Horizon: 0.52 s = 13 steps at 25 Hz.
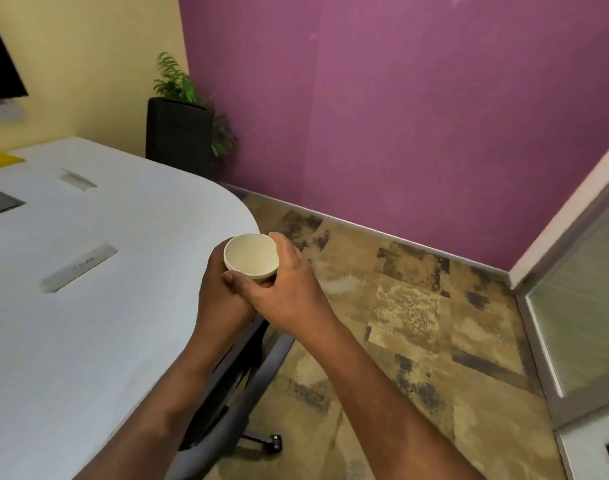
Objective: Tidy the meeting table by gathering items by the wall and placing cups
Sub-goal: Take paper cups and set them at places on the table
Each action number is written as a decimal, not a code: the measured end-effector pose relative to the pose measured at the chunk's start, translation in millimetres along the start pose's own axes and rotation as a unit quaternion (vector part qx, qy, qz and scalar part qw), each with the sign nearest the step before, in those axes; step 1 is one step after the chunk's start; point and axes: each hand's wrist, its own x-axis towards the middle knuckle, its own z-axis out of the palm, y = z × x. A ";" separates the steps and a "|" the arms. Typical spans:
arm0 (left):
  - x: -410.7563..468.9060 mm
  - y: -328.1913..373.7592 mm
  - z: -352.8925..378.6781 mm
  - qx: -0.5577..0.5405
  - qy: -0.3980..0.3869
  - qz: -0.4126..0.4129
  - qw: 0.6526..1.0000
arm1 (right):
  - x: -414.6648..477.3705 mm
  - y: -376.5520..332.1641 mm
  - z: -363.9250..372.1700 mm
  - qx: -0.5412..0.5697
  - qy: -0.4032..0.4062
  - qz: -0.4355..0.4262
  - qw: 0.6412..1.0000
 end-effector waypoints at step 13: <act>85.0 -21.4 157.0 0.031 0.129 -0.048 0.990 | 132.4 114.2 -89.7 0.044 -0.134 -0.086 0.986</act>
